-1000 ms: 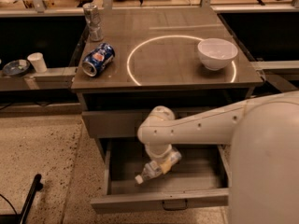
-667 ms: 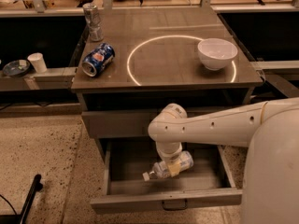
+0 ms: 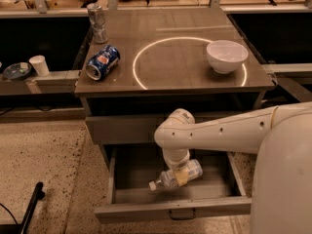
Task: Pick blue plastic bottle from middle drawer and place on counter
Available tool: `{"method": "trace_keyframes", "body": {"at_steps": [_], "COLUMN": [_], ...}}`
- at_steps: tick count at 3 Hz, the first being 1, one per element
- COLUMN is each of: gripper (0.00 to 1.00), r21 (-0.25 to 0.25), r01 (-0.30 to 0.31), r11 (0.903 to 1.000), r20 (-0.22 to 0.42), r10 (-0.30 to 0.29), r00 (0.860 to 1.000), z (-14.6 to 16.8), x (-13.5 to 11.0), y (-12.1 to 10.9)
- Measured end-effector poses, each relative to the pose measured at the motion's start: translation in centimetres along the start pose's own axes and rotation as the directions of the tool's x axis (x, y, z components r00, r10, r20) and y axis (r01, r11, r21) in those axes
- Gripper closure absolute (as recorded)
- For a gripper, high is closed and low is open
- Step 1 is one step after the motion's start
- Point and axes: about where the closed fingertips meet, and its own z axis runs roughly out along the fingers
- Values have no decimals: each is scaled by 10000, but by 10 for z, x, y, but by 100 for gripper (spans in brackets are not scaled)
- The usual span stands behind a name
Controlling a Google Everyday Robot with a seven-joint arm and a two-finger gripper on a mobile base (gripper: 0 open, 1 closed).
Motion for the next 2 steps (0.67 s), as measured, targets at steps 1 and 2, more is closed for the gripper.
{"method": "trace_keyframes", "body": {"at_steps": [1,2], "gripper": [100,100], "r21": [105,855], "r01": [-956,-1851], "r11": [9954,9790], "r20": [961,2244], "r10": [942,1621], "r00": [9909,9609], "z": [-14,-56], "x": [-2,-6], "y": [14,29]}}
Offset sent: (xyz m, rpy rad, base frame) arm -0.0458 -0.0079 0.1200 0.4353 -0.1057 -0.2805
